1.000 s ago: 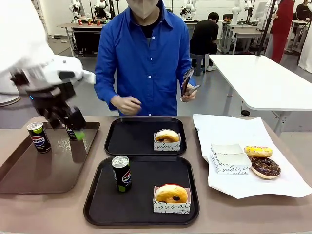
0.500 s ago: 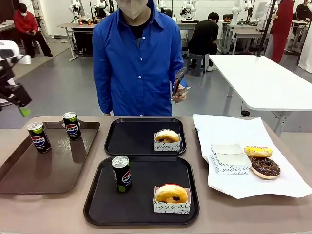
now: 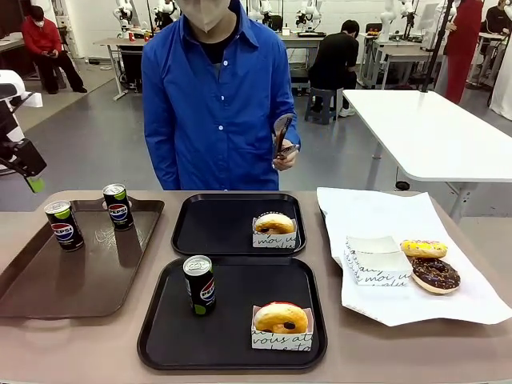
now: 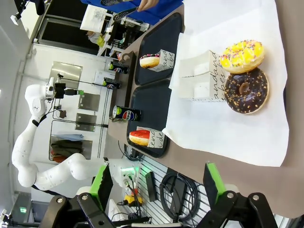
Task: Set up donuts and drinks on trays.
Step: Pick up one Pepsi coke from the Handle tray and place it on the Flat Tray without a Pepsi coke.
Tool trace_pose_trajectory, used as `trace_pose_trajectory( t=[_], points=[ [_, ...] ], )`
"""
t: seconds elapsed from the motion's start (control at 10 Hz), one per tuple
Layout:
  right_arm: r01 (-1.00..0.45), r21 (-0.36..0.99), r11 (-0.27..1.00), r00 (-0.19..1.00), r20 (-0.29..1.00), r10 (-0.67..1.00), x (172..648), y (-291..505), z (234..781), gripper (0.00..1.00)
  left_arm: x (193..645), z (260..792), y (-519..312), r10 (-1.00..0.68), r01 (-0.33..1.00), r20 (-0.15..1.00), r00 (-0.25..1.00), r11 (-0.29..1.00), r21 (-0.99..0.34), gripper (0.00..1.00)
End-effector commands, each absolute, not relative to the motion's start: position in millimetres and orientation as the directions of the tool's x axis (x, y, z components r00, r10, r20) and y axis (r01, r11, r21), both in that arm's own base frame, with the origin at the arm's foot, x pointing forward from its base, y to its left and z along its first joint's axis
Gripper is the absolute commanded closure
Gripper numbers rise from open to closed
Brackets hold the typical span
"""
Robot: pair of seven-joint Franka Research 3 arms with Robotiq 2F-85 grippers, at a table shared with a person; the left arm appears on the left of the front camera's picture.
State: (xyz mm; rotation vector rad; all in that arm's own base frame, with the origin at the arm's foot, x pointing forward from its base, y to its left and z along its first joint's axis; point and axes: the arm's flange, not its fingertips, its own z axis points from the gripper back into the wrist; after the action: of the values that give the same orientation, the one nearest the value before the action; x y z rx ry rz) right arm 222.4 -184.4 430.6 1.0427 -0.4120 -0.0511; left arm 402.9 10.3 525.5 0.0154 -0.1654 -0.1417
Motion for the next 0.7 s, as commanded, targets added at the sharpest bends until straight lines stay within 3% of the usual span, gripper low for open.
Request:
trace_pose_trajectory(
  t=[0.0, 0.2, 0.3, 0.6],
  points=[
    [-0.161, 0.849, 0.503, 0.922, 0.312, -0.231, 222.9, -184.4, 430.5, 0.0, 401.3, 527.7, 9.9, -0.141, 0.14, 0.158, 0.977, 0.99, 0.021, 0.0],
    [-0.161, 0.849, 0.503, 0.922, 0.312, -0.231, 222.9, -184.4, 430.5, 0.0, 402.8, 525.8, 9.3, -0.144, 0.141, 0.163, 0.976, 0.99, 0.028, 0.0],
    [-0.161, 0.849, 0.503, 0.922, 0.312, -0.231, 222.9, -184.4, 430.5, 0.0, 423.2, 521.4, 14.5, -0.114, 0.108, 0.199, 0.973, 0.993, 0.04, 0.0],
    [-0.161, 0.849, 0.503, 0.922, 0.312, -0.231, 222.9, -184.4, 430.5, 0.0, 480.2, 497.3, 20.2, -0.052, 0.053, 0.148, 0.988, 0.999, -0.002, 0.0]
  ],
)
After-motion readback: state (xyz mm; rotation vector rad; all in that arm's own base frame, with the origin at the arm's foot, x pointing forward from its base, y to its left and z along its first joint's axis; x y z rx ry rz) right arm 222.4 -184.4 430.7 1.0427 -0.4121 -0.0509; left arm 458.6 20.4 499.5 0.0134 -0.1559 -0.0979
